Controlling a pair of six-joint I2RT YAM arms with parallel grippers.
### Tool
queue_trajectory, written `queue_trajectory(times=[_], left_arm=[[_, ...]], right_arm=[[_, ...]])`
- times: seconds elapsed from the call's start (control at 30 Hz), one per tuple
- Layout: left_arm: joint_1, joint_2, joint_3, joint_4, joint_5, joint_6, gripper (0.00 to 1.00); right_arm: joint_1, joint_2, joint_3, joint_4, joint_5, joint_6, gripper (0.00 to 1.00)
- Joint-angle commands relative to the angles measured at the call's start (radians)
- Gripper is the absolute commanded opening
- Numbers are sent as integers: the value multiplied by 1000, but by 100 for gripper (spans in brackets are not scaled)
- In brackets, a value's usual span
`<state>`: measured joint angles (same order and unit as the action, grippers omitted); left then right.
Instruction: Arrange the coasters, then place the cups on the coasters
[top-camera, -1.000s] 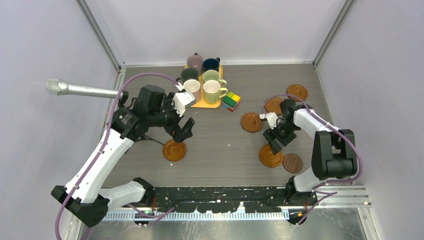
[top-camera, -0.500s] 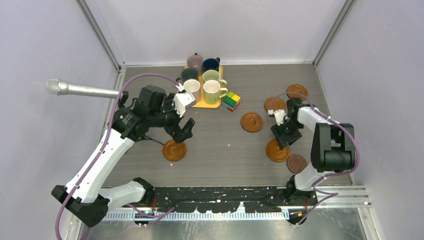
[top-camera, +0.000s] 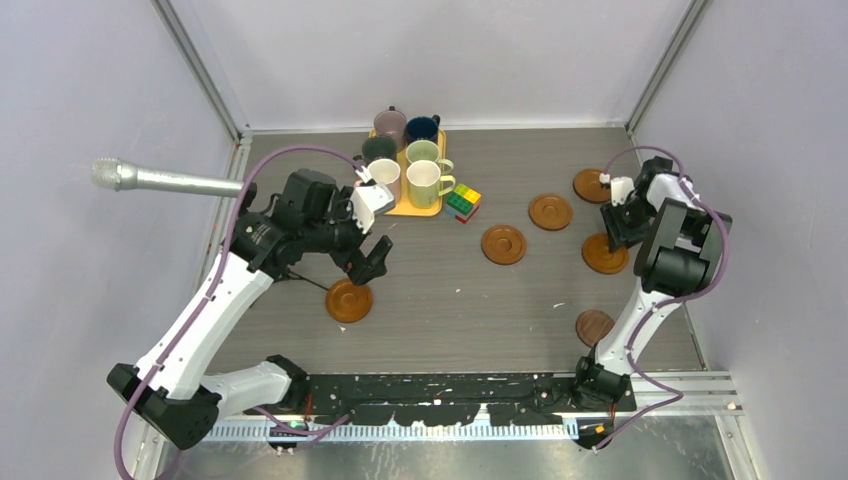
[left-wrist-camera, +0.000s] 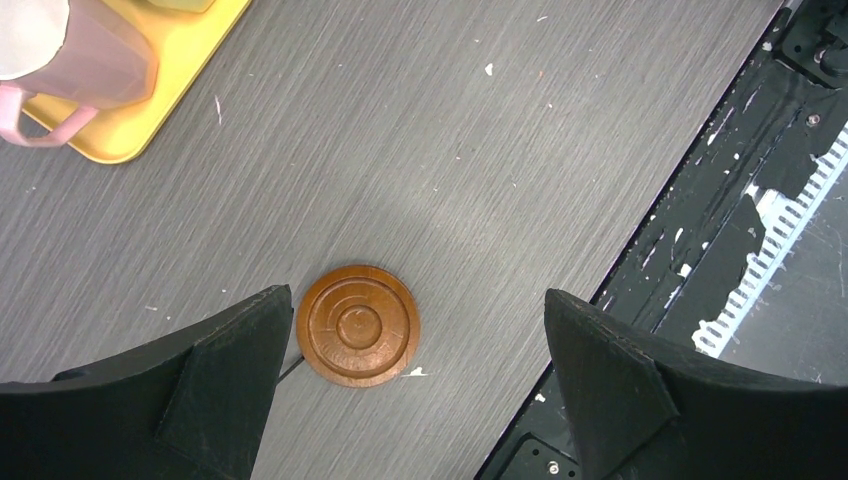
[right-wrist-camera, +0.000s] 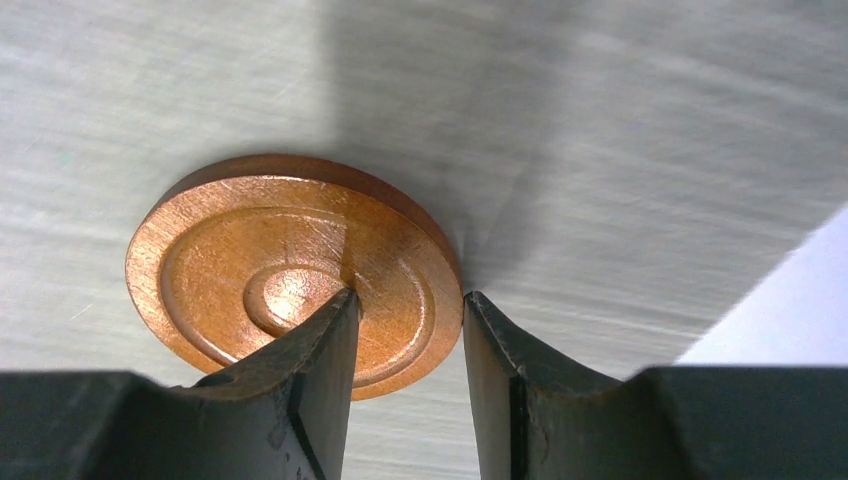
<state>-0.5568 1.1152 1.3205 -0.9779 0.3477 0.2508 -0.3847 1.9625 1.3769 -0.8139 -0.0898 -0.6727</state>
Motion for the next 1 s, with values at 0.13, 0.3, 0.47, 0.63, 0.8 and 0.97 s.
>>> queue_trajectory(times=[0.13,0.3,0.47,0.63,0.8,0.97], left_arm=[[1,13,19,19,-3,13,100],[1,15,16,20,-10,15,100],[0,18,18,21,-12,15,100],[0,23,16,26,-9,13,100],[1,25,19,28,-2,9,100],[0,19,24,28,6,8,100]], right_arm=[[-53,163,198,127,87,-43,44],[-71,192,237,130,134,-74,44],[-96,192,240,130,148,-107,44],[-106,170,243,118,140,-113,45],[-105,102,288,33,19,-71,50],[-96,-24,306,-97,-121,-62,58]])
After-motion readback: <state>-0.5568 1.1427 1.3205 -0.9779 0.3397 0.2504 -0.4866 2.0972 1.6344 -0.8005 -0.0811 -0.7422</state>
